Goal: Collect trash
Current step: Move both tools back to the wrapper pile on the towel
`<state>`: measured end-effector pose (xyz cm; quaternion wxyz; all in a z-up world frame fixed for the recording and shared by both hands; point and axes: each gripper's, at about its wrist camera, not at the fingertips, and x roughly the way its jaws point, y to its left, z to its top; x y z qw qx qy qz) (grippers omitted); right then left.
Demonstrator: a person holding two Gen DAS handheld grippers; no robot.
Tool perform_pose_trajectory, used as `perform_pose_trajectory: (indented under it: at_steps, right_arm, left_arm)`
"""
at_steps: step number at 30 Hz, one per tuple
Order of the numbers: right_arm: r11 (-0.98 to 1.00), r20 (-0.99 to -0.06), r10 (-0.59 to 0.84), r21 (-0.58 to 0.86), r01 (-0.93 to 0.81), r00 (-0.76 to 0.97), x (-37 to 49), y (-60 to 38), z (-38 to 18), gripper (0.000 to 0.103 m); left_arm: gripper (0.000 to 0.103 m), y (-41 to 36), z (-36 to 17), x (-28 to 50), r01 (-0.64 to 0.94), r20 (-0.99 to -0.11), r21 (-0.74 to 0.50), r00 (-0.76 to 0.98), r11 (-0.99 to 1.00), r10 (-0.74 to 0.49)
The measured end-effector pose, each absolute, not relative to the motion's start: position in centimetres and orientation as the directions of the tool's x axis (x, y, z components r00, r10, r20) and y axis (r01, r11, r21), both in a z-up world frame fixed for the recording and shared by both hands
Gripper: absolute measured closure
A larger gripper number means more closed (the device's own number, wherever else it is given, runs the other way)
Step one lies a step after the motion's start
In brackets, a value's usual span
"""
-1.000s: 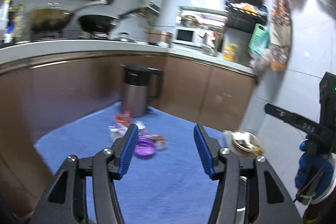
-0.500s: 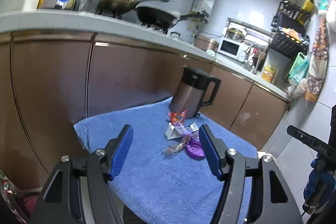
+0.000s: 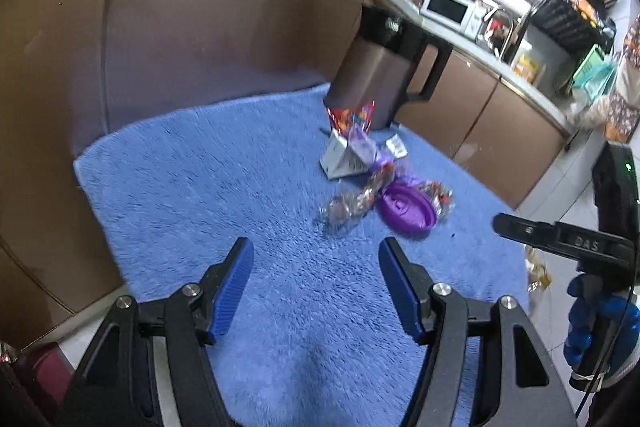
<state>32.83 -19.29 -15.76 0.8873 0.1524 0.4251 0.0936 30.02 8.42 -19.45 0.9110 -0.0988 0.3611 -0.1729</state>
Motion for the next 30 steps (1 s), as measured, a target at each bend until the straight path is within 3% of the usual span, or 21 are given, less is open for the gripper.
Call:
perform_pose_trajectory:
  at_steps: [14,27,30]
  right_arm:
    - [0.878,-0.803,0.343,0.459,0.139,0.488,40.8,-21.4,-23.4,0.065]
    - [0.877,-0.816,0.315,0.445,0.18,0.484,43.0,-21.3,-24.0,0.067]
    - [0.878,-0.816,0.302,0.44,0.191,0.492,43.3,-21.2,-24.1,0.067]
  left_arm:
    - [0.04,0.9,-22.5,39.0,0.404,-0.724,-0.163,0.57,0.9,-0.388]
    - [0.041,-0.5,-25.2,41.5,0.383,-0.756,-0.199,0.525,0.902,-0.39]
    - [0.05,-0.4,-25.6,41.9,0.376,-0.76,-0.217,0.514,0.901,-0.398]
